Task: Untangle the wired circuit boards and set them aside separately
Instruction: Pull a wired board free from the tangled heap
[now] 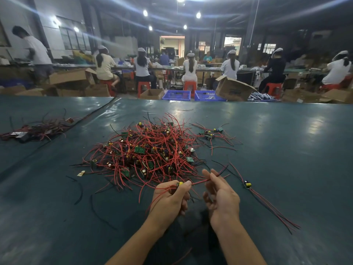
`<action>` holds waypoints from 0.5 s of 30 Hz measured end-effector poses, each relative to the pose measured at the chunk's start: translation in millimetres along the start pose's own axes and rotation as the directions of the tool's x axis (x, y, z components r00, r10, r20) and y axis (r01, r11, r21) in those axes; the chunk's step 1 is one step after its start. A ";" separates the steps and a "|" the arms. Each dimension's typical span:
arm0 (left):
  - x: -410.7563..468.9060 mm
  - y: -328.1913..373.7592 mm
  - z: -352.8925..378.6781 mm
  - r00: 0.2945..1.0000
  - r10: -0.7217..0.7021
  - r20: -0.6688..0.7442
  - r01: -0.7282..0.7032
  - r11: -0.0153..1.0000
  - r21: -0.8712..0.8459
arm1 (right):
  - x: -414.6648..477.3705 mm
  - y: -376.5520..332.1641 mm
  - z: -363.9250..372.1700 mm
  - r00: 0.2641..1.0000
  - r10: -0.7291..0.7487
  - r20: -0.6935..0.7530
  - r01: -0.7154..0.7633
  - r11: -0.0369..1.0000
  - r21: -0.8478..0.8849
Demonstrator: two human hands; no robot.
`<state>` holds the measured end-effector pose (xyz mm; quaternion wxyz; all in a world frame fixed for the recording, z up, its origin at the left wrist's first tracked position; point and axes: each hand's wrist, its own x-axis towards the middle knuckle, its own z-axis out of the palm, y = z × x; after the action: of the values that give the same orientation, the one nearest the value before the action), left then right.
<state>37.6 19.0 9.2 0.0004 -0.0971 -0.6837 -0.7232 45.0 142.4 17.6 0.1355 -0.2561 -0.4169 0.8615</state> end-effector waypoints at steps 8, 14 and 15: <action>-2.2 3.9 -2.8 0.996 0.050 -0.073 -0.052 0.999 -0.016 | -1.1 -0.8 -1.7 0.994 -0.085 0.064 0.080 0.994 0.075; 3.5 5.2 -13.9 0.976 0.072 -0.208 -0.079 0.997 -0.026 | -6.1 -3.4 0.4 0.973 -0.162 0.166 0.156 0.987 0.050; 4.6 4.9 -15.6 0.973 0.084 -0.213 -0.087 0.996 -0.005 | -6.6 -3.8 0.1 0.971 -0.172 0.169 0.168 0.985 0.035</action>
<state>31.5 3.9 14.0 0.1041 -0.0488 -0.6698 -0.7336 50.5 141.7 22.9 0.1752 -0.1431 -0.4384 0.8698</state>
